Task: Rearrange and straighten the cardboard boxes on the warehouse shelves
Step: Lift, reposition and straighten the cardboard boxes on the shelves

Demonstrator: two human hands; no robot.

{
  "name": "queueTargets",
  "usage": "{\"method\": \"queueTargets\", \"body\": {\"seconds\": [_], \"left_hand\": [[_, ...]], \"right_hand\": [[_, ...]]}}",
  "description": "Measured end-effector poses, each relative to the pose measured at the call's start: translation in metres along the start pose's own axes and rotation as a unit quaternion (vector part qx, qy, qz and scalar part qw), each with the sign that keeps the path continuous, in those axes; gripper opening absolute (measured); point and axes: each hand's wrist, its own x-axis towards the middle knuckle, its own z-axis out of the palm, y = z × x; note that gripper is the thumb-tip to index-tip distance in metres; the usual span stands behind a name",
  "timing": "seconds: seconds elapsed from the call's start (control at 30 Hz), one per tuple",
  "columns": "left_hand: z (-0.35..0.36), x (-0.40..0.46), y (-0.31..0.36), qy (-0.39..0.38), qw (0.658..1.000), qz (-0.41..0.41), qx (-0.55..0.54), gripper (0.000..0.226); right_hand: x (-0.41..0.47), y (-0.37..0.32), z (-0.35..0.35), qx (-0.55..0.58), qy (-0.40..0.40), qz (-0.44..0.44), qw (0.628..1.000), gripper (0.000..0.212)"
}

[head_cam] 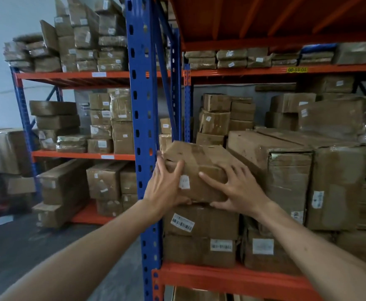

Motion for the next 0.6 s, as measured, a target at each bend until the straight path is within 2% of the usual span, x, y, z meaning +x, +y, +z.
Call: {"method": "queueTargets", "body": {"seconds": [0.1,0.17,0.27,0.47,0.6], "left_hand": [[0.014,-0.005,0.001,0.075,0.975,0.084,0.19,0.113],[0.017,-0.003,-0.003,0.071,0.955,0.122,0.263,0.117],[0.025,-0.001,-0.015,0.003,0.96,0.125,0.251,0.116],[0.028,0.013,-0.01,-0.017,0.96,0.1,0.263,0.11],[0.03,0.021,-0.006,-0.038,0.959,0.081,0.27,0.108]], "right_hand": [[-0.008,-0.005,0.015,-0.035,0.006,-0.024,0.999,0.103],[-0.006,-0.006,0.02,-0.049,0.012,-0.039,0.998,0.102],[-0.002,-0.01,0.022,-0.037,0.004,-0.031,0.999,0.099],[0.009,-0.01,0.028,-0.047,-0.06,-0.001,0.997,0.098],[0.011,-0.004,0.035,-0.05,-0.075,0.0,0.996,0.098]]}}
